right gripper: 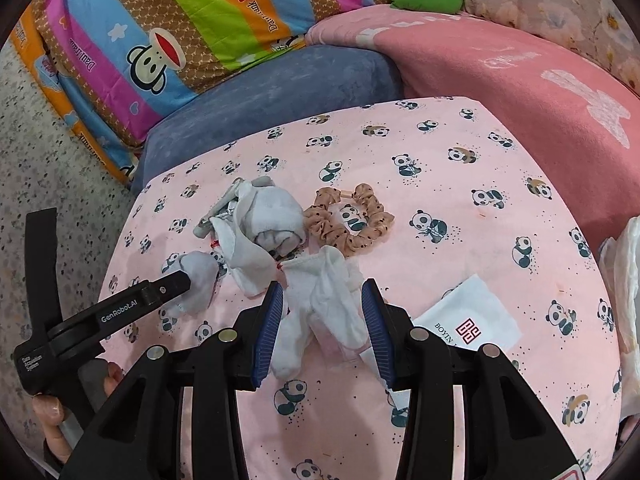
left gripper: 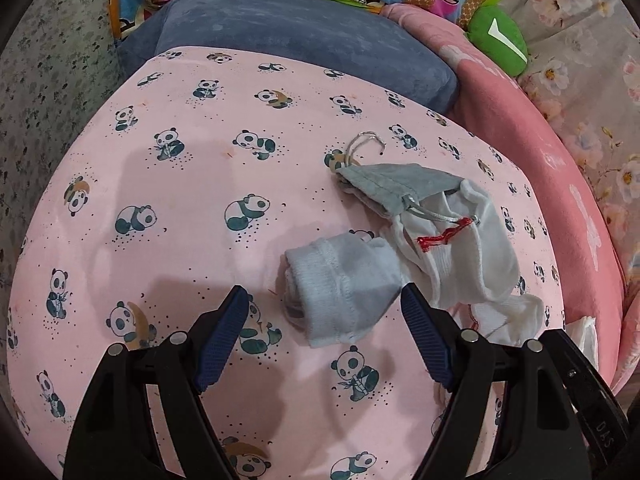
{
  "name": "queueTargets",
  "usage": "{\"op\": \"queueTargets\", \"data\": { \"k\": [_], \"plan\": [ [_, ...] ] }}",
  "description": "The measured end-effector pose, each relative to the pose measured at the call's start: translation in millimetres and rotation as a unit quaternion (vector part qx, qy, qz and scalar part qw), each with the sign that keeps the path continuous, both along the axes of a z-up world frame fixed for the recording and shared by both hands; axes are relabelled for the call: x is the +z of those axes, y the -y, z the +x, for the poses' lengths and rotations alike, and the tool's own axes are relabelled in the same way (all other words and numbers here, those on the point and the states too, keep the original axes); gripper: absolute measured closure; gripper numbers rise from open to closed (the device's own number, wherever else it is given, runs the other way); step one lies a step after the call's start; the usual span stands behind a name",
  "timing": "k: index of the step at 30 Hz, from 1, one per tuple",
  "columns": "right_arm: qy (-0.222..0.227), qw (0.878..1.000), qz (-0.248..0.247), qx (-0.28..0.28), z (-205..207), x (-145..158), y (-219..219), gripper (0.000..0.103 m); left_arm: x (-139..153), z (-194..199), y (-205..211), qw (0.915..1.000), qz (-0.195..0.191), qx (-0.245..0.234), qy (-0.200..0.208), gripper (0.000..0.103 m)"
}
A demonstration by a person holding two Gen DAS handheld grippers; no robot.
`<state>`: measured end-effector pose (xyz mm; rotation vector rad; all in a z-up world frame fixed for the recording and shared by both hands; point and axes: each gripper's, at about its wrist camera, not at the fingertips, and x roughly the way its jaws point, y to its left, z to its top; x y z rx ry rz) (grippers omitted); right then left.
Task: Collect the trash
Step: 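Grasp the light blue sock with the left tool while the right grasps a white sock, then lift both socks and carry them toward the white bin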
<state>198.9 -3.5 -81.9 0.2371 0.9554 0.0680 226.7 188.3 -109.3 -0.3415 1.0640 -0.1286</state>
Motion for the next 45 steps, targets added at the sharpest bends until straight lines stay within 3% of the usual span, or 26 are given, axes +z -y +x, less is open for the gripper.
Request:
{"op": "queueTargets", "data": {
  "k": [3,7,10,22,27,31,32,42,44,45],
  "plan": [
    [-0.009,1.000,0.001,0.002,4.6,-7.5,-0.7,0.067,-2.0,1.3,4.9,0.9999,-0.008,-0.014,-0.002,0.048],
    [-0.021,1.000,0.007,0.004,6.8,-13.9,1.9,0.095,-0.2,-1.2,8.4,0.9998,-0.008,-0.019,0.001,0.061],
    [-0.017,1.000,0.014,0.004,3.4,-14.1,4.6,0.101,3.4,-4.4,10.8,0.9997,-0.009,-0.022,0.005,0.067],
    [0.040,0.999,0.033,-0.006,-27.4,26.3,26.1,0.101,44.3,-29.2,34.7,0.9986,0.002,-0.031,0.042,0.069],
    [0.034,0.999,0.038,0.003,-26.4,29.0,27.9,0.100,54.6,-36.8,43.0,0.9981,0.008,-0.035,0.051,0.069],
    [0.030,0.999,0.029,0.007,-20.9,26.1,22.8,0.072,54.7,-38.1,45.7,0.9980,0.012,-0.038,0.049,0.069],
    [0.030,0.999,0.029,0.007,-20.9,26.1,22.8,0.069,54.5,-38.3,45.9,0.9980,0.012,-0.039,0.049,0.069],
    [-0.005,1.000,0.022,0.012,10.1,-10.2,7.5,0.071,44.9,-33.1,42.3,0.9984,0.016,-0.039,0.039,0.069],
    [-0.014,0.999,0.026,0.013,12.8,-16.7,8.0,0.093,44.2,-32.8,43.1,0.9984,0.017,-0.039,0.037,0.069],
    [-0.017,0.999,0.028,0.013,13.4,-18.0,8.2,0.095,44.5,-33.0,44.2,0.9984,0.017,-0.040,0.037,0.069]
  ]
}}
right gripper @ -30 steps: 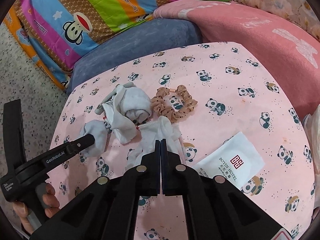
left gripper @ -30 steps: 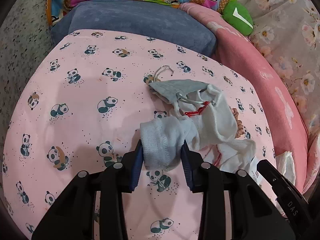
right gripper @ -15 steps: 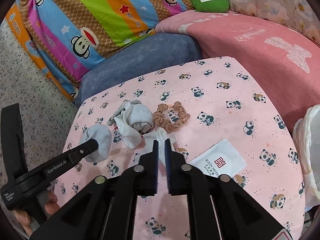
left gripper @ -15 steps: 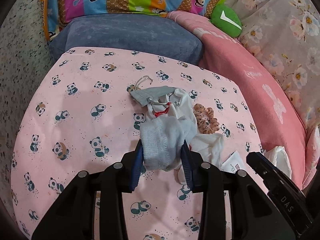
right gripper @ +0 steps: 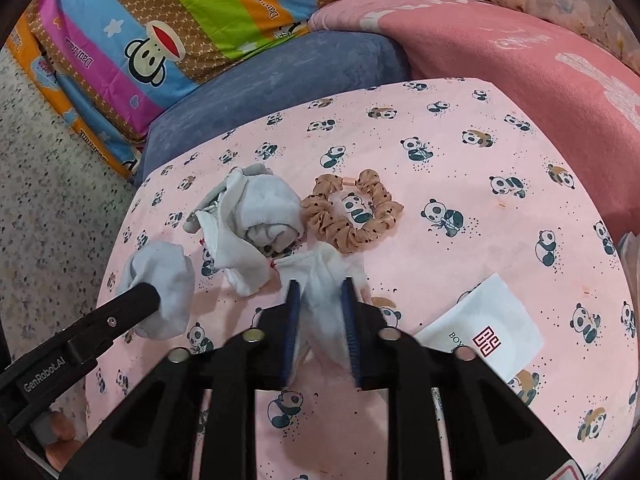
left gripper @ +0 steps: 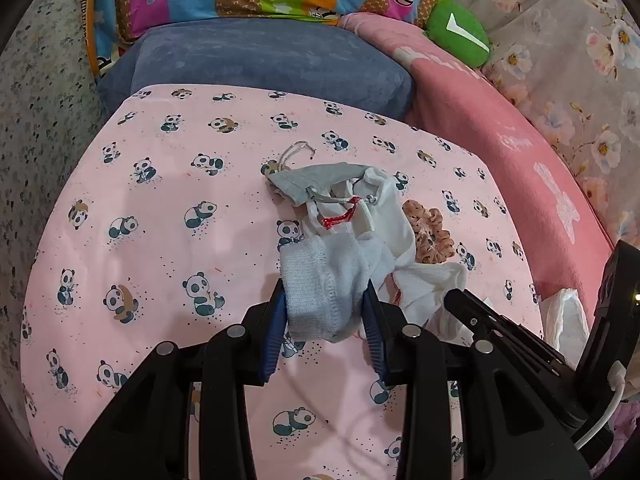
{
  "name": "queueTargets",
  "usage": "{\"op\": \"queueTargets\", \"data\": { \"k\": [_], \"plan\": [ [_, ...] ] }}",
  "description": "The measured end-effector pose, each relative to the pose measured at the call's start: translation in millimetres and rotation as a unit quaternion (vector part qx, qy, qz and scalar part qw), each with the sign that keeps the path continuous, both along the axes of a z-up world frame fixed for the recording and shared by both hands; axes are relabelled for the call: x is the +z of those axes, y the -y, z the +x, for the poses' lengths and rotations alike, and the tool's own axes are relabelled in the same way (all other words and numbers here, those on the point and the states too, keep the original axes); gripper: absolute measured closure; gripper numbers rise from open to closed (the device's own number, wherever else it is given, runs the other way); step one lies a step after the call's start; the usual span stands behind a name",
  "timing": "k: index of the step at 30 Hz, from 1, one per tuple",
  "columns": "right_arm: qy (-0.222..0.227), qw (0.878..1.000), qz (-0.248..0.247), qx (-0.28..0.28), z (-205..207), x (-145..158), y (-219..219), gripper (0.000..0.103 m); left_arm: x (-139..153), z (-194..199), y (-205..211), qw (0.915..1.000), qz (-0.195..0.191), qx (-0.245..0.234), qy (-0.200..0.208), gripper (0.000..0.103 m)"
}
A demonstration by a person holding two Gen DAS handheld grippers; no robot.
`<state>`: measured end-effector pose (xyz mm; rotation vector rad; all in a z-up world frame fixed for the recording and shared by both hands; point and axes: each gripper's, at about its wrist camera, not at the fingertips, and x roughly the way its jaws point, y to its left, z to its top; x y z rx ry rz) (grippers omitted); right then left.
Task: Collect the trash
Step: 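Lift both socks and carry them toward the white bin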
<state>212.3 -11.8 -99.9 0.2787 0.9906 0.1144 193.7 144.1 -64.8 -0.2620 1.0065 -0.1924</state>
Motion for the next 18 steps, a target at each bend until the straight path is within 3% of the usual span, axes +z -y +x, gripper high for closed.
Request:
{"op": "queueTargets", "data": {
  "k": [10,18],
  "plan": [
    [0.063,0.998,0.016,-0.023,-26.3,40.6,27.3,0.096,20.5,-14.5,25.7,0.9996,0.005,-0.022,0.017,0.069],
    [0.105,0.991,0.021,-0.077,-67.1,85.8,84.7,0.096,46.6,-30.7,69.6,0.9970,0.013,-0.063,0.043,0.069]
  ]
}}
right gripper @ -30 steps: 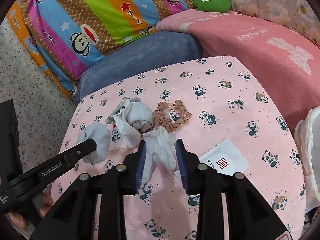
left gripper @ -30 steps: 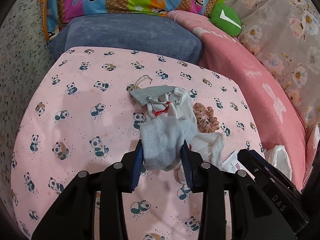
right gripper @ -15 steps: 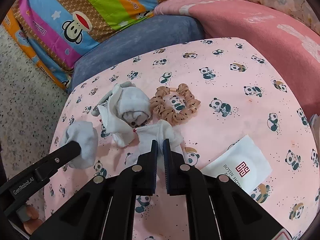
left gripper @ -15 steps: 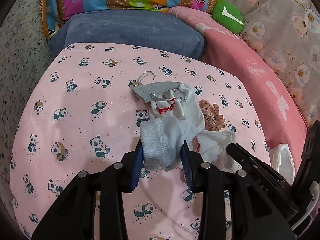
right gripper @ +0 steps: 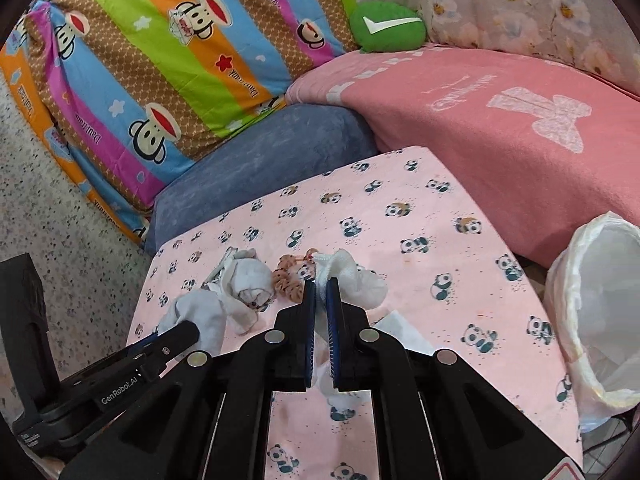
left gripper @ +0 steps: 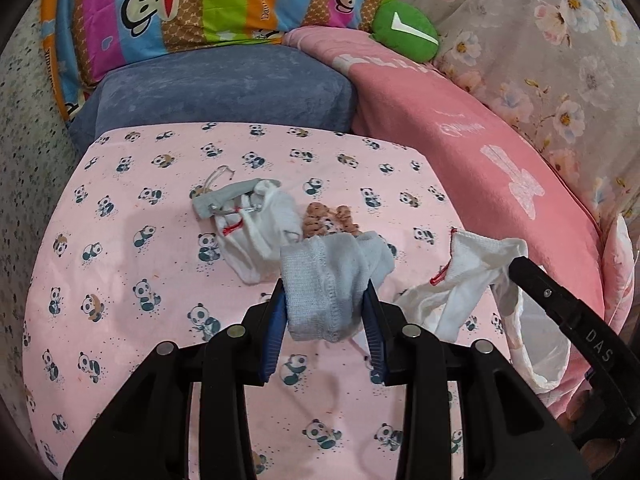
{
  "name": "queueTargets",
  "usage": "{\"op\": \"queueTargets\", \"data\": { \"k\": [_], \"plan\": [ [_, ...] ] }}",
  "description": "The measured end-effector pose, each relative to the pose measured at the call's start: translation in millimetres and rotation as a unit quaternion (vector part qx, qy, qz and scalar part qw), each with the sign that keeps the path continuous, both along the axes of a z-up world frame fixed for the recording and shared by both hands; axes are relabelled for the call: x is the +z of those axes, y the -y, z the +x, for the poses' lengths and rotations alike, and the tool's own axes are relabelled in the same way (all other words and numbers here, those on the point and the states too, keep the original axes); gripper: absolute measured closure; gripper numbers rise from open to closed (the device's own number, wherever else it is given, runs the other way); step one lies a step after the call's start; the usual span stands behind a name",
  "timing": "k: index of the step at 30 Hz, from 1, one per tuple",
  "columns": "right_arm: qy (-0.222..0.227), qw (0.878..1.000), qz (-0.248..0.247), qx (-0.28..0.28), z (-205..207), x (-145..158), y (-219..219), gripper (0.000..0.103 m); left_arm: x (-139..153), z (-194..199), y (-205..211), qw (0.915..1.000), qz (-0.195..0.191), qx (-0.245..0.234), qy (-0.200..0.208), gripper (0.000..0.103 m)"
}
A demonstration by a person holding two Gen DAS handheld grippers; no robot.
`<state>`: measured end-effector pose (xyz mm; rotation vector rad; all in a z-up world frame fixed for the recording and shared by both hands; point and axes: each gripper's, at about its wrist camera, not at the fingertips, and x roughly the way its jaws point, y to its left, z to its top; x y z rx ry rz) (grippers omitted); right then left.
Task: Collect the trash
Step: 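Lift both socks and carry them toward the white bin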
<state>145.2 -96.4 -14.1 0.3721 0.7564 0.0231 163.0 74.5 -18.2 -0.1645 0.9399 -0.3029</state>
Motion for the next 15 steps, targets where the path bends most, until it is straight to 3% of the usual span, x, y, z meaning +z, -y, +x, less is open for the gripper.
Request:
{"op": "queueTargets", "data": {
  "k": [8,15],
  "plan": [
    [0.019,0.998,0.001,-0.055,-40.4,21.5,66.7,0.096,18.3,-19.1,74.1,0.9975,0.009,-0.067,0.020,0.069],
    [0.030,0.993,0.009,-0.111,-80.3,27.6,136.5,0.096,24.6,-39.0,147.2,0.9900,0.026,-0.135,0.033,0.068]
  ]
}}
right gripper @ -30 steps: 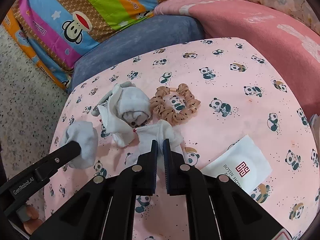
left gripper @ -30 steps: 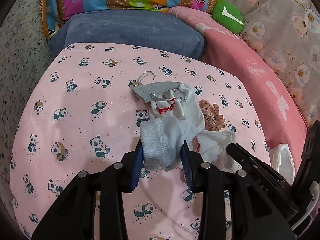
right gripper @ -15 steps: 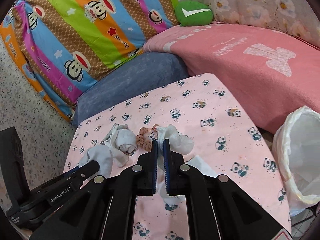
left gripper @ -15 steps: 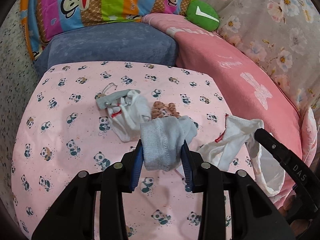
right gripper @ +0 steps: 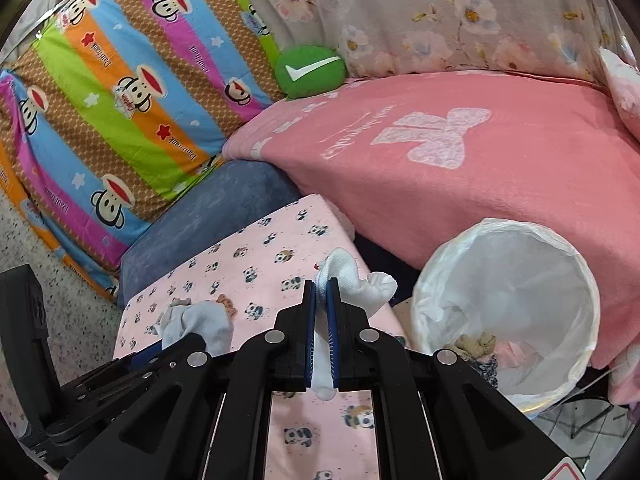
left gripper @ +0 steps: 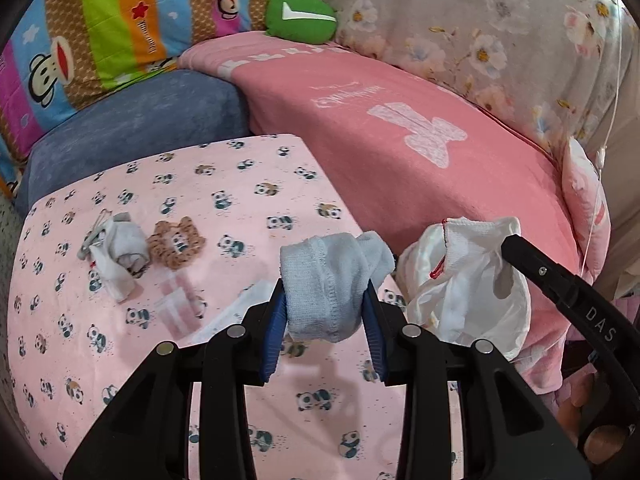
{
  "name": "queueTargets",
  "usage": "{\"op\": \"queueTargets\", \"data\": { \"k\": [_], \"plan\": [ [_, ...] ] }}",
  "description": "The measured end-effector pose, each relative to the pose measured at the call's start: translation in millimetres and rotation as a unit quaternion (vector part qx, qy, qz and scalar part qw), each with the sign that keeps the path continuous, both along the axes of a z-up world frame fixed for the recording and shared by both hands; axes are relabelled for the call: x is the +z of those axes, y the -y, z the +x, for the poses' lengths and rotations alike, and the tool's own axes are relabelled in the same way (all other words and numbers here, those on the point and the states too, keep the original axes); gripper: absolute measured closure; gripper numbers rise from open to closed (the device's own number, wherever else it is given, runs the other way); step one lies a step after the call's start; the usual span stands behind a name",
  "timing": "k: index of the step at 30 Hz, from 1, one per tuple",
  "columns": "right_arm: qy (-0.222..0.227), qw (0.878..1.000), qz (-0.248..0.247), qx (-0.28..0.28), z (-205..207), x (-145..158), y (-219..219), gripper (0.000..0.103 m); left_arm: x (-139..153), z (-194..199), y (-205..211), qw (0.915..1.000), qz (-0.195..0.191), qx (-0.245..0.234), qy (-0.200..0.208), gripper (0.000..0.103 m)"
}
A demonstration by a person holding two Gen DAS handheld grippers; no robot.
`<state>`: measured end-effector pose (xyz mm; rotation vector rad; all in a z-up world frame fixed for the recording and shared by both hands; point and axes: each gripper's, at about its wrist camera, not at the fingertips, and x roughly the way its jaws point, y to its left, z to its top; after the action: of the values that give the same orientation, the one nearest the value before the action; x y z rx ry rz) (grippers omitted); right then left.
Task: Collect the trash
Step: 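Lift both socks and carry them toward the white bin, then open both tools to drop the socks into the bin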
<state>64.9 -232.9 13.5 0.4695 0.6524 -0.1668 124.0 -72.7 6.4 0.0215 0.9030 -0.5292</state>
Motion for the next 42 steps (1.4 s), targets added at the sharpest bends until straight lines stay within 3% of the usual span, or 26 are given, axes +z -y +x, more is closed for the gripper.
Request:
{"op": "queueTargets", "data": {
  "k": [12,25,28,30,32,42],
  "plan": [
    [-0.007,0.997,0.021,-0.071,-49.6,-17.6,90.3,0.096,-7.3,-26.1,99.4,0.9960,0.031,-0.084,0.004,0.068],
    [-0.016,0.994,0.036,-0.103,-71.1,-39.1,137.8,0.095,-20.2,-37.9,149.0,0.9918,0.045,-0.120,-0.010,0.066],
    [-0.018,0.993,0.036,-0.108,-71.5,-41.2,140.7,0.090,-21.4,-37.3,156.1,0.9910,0.045,-0.125,-0.016,0.055],
    [-0.017,0.993,0.031,-0.114,-72.6,-41.0,139.4,0.088,-20.3,-38.0,157.1,0.9917,0.046,-0.120,-0.008,0.040],
    [-0.016,0.993,0.035,-0.116,-73.7,-41.9,140.7,0.083,-19.9,-38.9,157.0,0.9921,0.046,-0.117,-0.003,0.036],
    [-0.019,0.992,0.032,-0.117,-73.7,-44.3,138.4,0.077,-20.6,-36.1,148.7,0.9938,0.048,-0.100,-0.002,0.036]
  ]
}}
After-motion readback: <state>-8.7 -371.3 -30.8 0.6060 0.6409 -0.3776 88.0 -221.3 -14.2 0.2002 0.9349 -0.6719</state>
